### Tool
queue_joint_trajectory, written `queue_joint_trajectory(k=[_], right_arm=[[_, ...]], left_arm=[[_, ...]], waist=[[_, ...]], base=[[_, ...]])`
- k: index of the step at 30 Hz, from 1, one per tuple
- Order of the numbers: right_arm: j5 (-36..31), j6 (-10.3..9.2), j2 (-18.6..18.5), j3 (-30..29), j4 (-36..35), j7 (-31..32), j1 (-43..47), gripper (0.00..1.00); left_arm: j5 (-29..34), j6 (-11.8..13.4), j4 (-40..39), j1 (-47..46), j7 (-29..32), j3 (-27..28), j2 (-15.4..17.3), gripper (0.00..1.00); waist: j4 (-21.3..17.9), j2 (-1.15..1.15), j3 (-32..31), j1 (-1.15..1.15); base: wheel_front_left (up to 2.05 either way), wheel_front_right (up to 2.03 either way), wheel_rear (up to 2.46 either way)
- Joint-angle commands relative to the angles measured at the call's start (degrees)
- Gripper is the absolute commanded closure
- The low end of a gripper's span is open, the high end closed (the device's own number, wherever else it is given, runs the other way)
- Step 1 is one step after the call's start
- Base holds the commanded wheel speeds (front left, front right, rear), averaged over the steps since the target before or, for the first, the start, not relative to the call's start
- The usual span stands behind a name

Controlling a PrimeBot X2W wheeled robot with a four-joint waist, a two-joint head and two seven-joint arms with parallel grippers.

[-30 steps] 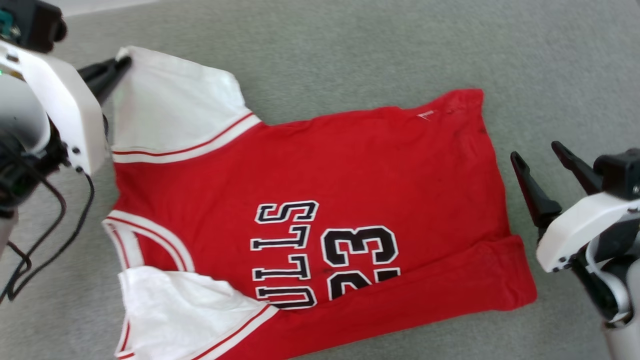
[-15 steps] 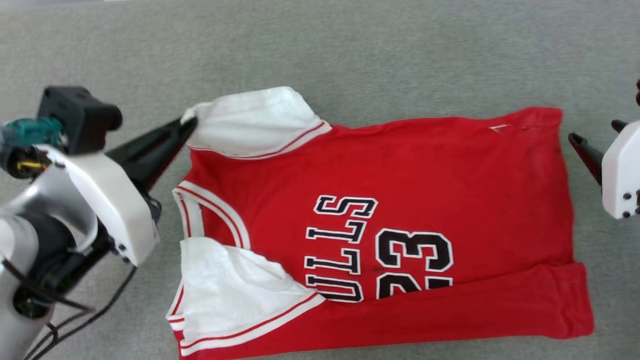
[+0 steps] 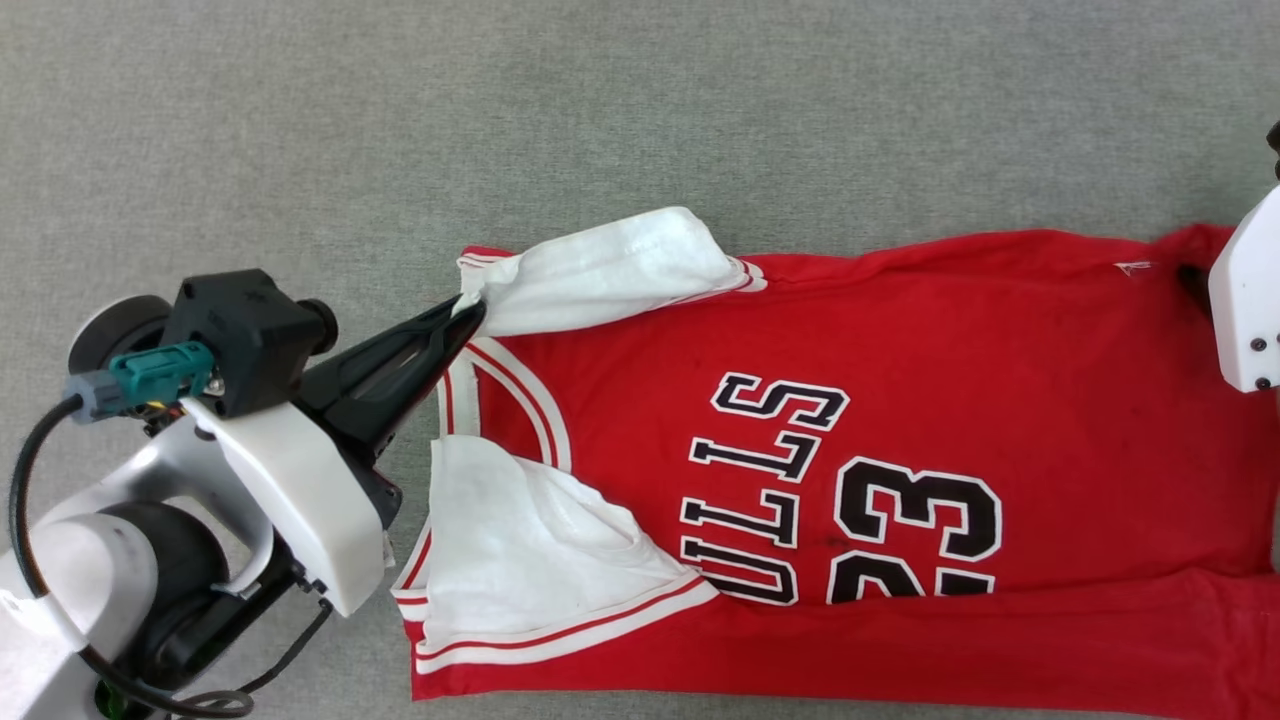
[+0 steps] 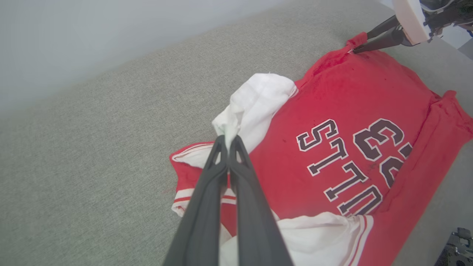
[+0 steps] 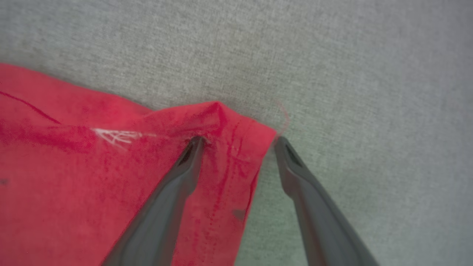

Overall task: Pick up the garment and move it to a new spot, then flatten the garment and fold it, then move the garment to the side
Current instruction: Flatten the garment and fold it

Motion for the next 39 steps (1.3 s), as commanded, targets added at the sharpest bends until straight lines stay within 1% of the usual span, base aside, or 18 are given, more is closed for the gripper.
queue_joint_trajectory(k=[1,4,5,7,12,16,20,26,30,35,37,39], right_arm=[[-0.1,-0.01,0.7,1.5,1.7,0.4,0.6,0.0],[0.6,0.07,1.0,3.5,4.6,0.6,2.3,0.0],[2.0,0.13,1.0,5.3,7.4,-1.0,4.0,1.0],[2.5,0.07,0.9,5.1,7.7,-2.6,3.7,1.0],[4.1,-0.01,0.0,3.9,7.3,-6.5,3.0,1.0],[6.0,-0.01,-0.9,3.1,5.3,-9.2,3.8,1.0],[7.6,-0.01,-1.4,1.9,2.2,-11.7,7.1,1.0],[8.8,-0.02,-1.1,-1.1,-3.8,-14.1,14.9,1.0],[8.7,-0.02,-0.6,-3.5,-8.2,-14.5,21.9,1.0],[8.5,-0.02,0.7,-5.8,-12.9,-14.1,30.1,1.0],[8.4,-0.02,1.0,-5.8,-14.4,-13.8,32.9,1.0],[8.2,-0.01,1.1,-5.4,-15.1,-13.7,35.0,1.0]], left_arm=[[0.3,0.3,-0.2,0.7,-0.4,-0.1,-0.4,1.0],[0.2,0.4,-0.1,1.3,-0.7,-0.8,-1.0,1.0],[0.0,0.4,1.8,2.4,-1.7,-1.7,-2.1,1.0],[-0.4,0.5,2.8,3.2,-2.2,-1.5,-2.0,1.0],[-1.2,1.6,5.5,5.6,-4.3,-0.4,-2.0,1.0],[-1.9,2.6,6.7,8.2,-5.7,0.3,-1.6,1.0],[-3.0,4.1,7.3,11.5,-7.2,1.3,-1.1,1.0],[-5.0,6.9,5.8,18.5,-8.6,1.9,-0.3,1.0],[-5.8,8.1,4.9,22.6,-8.8,1.2,0.2,1.0],[-6.7,9.0,5.2,27.0,-8.6,-0.2,0.4,1.0],[-8.2,8.7,5.6,28.4,-8.4,-0.8,-0.5,1.0],[-8.3,8.4,6.4,29.1,-7.7,-1.6,-0.2,1.0]], waist=[[0.7,0.0,0.6,0.0],[1.2,0.0,0.5,0.0],[1.3,0.0,-0.8,0.0],[0.9,0.0,-1.8,0.0],[-0.6,0.0,-5.1,0.0],[-1.7,0.0,-8.2,0.0],[-2.8,0.0,-11.5,0.0],[-3.8,0.0,-15.0,0.0],[-3.9,0.0,-16.3,0.0],[-4.1,0.0,-17.0,0.0],[-4.1,0.0,-17.0,0.0],[-4.2,0.0,-16.9,0.0]], base=[[0.0,0.0,0.0],[0.0,0.0,0.0],[0.0,0.0,0.0],[0.0,0.0,0.0],[0.0,0.0,0.0],[0.0,0.0,0.0],[0.0,0.0,0.0],[0.0,0.0,0.0],[0.0,0.0,0.0],[0.0,0.0,0.0],[0.0,0.0,0.0],[0.0,0.0,0.0]])
